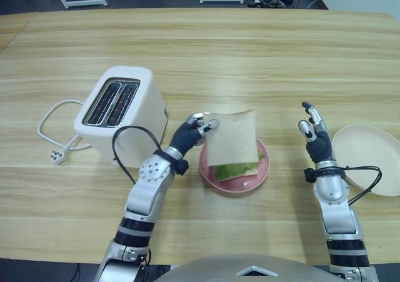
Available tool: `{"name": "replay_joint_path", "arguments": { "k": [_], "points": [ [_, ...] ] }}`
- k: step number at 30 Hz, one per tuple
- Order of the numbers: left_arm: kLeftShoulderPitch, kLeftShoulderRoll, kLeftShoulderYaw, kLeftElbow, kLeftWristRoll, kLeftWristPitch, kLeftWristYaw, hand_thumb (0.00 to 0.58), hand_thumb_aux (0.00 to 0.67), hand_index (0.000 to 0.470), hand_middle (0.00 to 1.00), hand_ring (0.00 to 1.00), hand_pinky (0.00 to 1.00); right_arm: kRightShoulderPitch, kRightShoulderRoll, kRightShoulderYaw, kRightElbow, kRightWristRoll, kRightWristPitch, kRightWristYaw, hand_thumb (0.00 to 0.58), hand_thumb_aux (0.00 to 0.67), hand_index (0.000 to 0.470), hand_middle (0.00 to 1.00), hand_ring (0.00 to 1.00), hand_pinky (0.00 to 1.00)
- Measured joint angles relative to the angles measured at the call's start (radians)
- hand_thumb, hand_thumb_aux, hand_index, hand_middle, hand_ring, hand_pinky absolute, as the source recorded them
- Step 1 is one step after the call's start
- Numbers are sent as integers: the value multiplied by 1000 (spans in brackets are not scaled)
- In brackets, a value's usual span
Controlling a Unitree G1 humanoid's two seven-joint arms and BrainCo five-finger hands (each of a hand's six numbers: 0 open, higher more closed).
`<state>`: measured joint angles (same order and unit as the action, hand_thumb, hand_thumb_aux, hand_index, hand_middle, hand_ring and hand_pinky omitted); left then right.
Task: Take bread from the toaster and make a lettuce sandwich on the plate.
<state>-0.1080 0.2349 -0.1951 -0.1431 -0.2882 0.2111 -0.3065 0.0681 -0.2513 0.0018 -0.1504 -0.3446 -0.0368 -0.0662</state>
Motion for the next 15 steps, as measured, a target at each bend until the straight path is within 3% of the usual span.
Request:
{"name": "replay_joint_path", "arguments": {
  "k": [15],
  "points": [
    [-58,-56,-28,174,178,-17,17,580,670,470,1000,1000,1000,18,-14,79,-12,-123,-54,-21,0,0,0,0,0,0]
  ]
}}
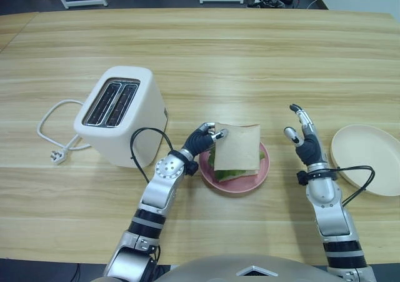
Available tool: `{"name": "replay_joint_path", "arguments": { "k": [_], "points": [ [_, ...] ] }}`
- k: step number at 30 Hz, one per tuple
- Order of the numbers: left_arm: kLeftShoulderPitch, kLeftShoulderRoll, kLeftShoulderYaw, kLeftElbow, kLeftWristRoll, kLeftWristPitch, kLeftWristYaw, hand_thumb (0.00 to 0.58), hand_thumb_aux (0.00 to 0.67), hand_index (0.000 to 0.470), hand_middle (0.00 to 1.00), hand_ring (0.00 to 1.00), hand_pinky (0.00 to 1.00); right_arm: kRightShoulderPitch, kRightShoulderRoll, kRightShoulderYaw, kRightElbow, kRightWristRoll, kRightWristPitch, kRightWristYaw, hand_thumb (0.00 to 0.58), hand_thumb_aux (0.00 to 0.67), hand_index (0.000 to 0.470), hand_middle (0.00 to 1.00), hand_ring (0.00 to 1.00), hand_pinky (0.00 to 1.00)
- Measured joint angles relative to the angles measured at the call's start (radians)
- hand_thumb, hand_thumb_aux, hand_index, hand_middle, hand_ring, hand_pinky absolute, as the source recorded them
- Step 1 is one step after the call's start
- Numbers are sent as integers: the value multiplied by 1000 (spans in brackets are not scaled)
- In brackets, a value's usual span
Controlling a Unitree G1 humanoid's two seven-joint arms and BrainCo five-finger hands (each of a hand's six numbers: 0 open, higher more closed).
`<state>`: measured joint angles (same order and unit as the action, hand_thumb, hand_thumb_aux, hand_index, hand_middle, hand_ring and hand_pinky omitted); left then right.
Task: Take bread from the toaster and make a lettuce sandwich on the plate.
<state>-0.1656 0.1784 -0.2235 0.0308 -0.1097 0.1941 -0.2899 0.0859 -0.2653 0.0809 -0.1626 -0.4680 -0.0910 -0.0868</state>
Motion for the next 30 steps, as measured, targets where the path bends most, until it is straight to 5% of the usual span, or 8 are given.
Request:
{"name": "replay_joint_path", "arguments": {
  "k": [9,21,22,23,24,30],
  "points": [
    [-29,30,-49,92,183,-70,34,580,670,470,1000,1000,1000,61,-178,219,-79,-492,-221,-97,0,0,0,0,0,0],
    [-36,37,-48,104,254,-76,39,580,670,470,1000,1000,1000,-17,-213,374,84,-814,-122,-111,0,0,0,0,0,0],
    [-36,41,-46,104,268,-76,43,578,633,444,1000,1000,1000,-32,-213,387,87,-821,-111,-94,0,0,0,0,0,0],
    [-36,42,-48,103,283,-77,50,445,347,243,796,796,796,-39,-213,396,88,-827,-105,-83,0,0,0,0,0,0],
    [-36,47,-55,103,312,-83,66,0,0,0,0,0,0,-49,-213,407,88,-828,-93,-63,0,0,0,0,0,0],
    [-49,131,-176,130,725,-90,358,0,0,0,0,0,0,-58,-216,445,76,-828,-41,22,0,0,0,0,0,0]
  ]
}}
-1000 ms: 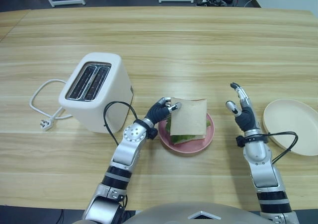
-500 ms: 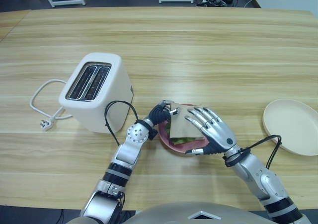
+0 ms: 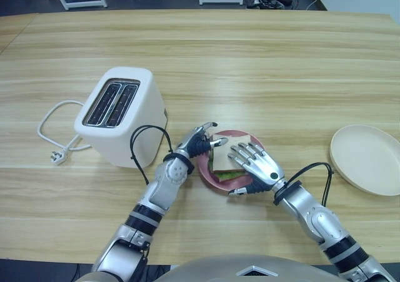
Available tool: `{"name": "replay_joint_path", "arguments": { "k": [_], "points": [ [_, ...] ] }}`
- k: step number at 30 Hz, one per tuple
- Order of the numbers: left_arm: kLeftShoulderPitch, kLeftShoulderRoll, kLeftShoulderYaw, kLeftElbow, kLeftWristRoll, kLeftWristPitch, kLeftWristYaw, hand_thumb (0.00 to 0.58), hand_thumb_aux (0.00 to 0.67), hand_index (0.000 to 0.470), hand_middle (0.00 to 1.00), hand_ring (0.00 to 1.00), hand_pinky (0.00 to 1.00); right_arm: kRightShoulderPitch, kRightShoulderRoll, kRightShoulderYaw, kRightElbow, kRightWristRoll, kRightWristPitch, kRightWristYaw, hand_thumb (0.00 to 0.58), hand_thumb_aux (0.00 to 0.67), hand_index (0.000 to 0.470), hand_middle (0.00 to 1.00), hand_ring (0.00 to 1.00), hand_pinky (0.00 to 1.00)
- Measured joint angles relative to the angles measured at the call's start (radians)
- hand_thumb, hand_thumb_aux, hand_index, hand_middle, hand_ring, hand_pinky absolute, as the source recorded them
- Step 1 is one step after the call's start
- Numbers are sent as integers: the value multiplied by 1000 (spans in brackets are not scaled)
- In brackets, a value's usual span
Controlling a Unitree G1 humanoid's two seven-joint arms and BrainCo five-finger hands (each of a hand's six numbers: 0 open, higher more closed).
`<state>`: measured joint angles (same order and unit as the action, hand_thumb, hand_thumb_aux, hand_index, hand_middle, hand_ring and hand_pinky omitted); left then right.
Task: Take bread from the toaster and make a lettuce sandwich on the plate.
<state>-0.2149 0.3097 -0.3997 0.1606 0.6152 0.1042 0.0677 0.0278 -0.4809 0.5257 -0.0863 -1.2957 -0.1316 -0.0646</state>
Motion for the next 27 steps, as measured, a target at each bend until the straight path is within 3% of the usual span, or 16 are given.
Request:
{"name": "replay_joint_path", "arguments": {
  "k": [4,8,11,16,17,18,19,23,27],
  "points": [
    [11,34,-2,-27,213,13,281,0,0,0,0,0,0,-1,-10,17,-10,0,25,12,0,0,0,0,0,0],
    [67,34,13,-98,245,-52,408,0,0,0,0,0,0,-2,-20,21,-6,2,36,-9,0,0,0,0,0,0],
    [133,10,49,-102,99,-141,367,0,0,0,0,0,0,17,-19,-7,12,60,21,-112,0,0,0,0,0,0],
    [197,-39,87,-68,-273,-272,76,0,0,0,0,0,0,41,14,-134,-74,238,-54,-318,0,0,0,0,0,0],
    [216,-40,92,-71,-327,-287,25,234,152,107,608,608,608,40,20,-164,-97,279,-72,-340,500,420,295,780,780,780],
    [232,-41,100,-77,-369,-292,-11,570,583,409,1000,1000,1000,39,22,-190,-111,311,-82,-351,580,657,461,1000,1000,1000],
    [253,-41,124,-100,-418,-297,-45,580,670,470,1000,1000,1000,43,22,-230,-127,358,-90,-354,580,670,470,1000,1000,1000],
    [317,37,215,-256,-395,-276,-83,580,670,470,1000,1000,1000,122,-17,-353,-172,436,-62,-281,580,670,470,1000,1000,1000],
    [439,129,294,-448,-268,-171,-118,580,670,470,1000,1000,1000,287,-94,-411,-201,430,-29,-165,580,670,470,1000,1000,1000]
  ]
}}
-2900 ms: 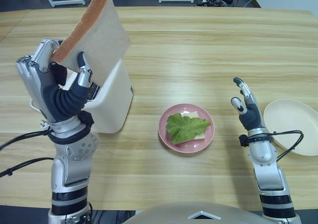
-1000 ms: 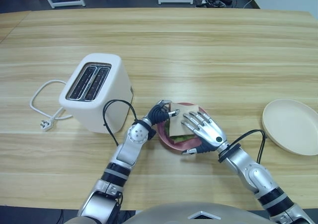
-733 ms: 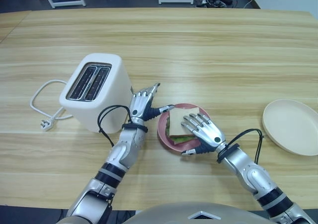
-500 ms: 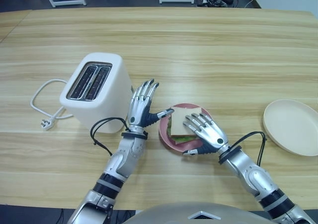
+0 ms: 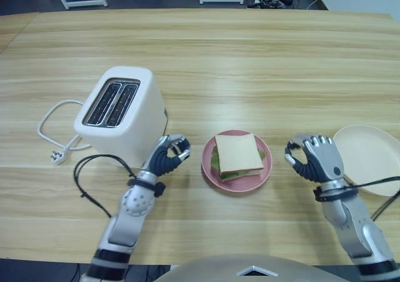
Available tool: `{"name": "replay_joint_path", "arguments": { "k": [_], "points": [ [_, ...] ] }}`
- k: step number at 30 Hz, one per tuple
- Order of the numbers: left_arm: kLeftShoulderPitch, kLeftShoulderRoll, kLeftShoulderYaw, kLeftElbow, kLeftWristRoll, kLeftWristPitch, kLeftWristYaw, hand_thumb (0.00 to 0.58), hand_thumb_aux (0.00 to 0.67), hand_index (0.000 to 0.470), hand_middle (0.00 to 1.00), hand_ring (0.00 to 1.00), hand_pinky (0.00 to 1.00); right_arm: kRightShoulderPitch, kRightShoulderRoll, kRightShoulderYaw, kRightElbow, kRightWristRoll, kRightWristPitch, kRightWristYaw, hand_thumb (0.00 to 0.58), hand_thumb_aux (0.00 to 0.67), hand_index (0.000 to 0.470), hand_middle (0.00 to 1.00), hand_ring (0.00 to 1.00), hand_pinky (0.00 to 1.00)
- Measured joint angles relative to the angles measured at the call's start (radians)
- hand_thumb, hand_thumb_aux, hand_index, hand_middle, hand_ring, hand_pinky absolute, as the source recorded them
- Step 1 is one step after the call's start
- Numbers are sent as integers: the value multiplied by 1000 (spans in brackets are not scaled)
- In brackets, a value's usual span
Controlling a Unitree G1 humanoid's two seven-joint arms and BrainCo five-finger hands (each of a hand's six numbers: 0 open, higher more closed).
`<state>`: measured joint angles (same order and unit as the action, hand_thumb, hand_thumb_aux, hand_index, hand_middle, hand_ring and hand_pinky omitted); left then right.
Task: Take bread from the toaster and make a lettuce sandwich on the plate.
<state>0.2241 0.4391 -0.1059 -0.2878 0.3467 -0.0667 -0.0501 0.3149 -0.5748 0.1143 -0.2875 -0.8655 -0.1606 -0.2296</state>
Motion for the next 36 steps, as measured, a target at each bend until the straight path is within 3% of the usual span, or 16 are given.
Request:
{"name": "replay_joint_path", "arguments": {
  "k": [3,8,12,18,25,26,27,28,29,30,31,32,36],
  "points": [
    [76,34,5,-55,75,91,-53,580,670,470,1000,1000,1000,101,-43,23,4,-37,-7,73,580,670,470,1000,1000,1000],
    [113,28,-135,-32,152,177,-164,580,670,470,1000,1000,1000,105,-41,115,56,-100,-22,108,580,670,470,1000,1000,1000],
    [35,-41,-244,24,243,212,-163,580,670,470,1000,1000,1000,16,11,198,113,-151,-24,100,580,670,470,1000,1000,1000],
    [-96,-92,-286,148,328,233,-120,580,670,470,1000,1000,1000,-129,77,265,228,-204,-1,58,580,670,470,1000,1000,1000],
    [-292,-190,-298,376,358,233,-22,580,670,470,1000,1000,1000,-402,188,291,533,-215,53,-53,580,670,470,1000,1000,1000],
    [-335,-208,-302,430,359,233,0,578,628,441,1000,1000,1000,-445,209,293,591,-214,65,-81,580,670,470,1000,1000,1000],
    [-367,-224,-302,474,360,232,22,474,384,269,1000,1000,1000,-473,223,295,632,-213,75,-104,580,670,470,1000,1000,1000],
    [-392,-238,-303,507,360,230,41,116,71,50,973,973,973,-493,231,298,659,-211,80,-122,580,670,470,1000,1000,1000],
    [-404,-246,-301,528,358,221,65,0,0,0,878,878,878,-496,233,299,663,-201,83,-134,542,499,350,1000,1000,1000],
    [-407,-247,-293,530,356,212,87,0,0,0,200,200,200,-487,231,295,647,-182,80,-136,334,234,164,773,773,773],
    [-401,-249,-281,529,341,195,105,0,0,0,0,0,0,-466,227,282,608,-147,69,-134,179,113,79,137,137,137],
    [-394,-251,-269,523,323,181,112,0,0,0,0,0,0,-443,223,267,567,-111,58,-128,0,0,0,0,0,0],
    [-311,-265,-138,448,117,65,119,0,0,0,0,0,0,-282,216,122,279,189,0,-29,0,0,0,0,0,0]
  ]
}}
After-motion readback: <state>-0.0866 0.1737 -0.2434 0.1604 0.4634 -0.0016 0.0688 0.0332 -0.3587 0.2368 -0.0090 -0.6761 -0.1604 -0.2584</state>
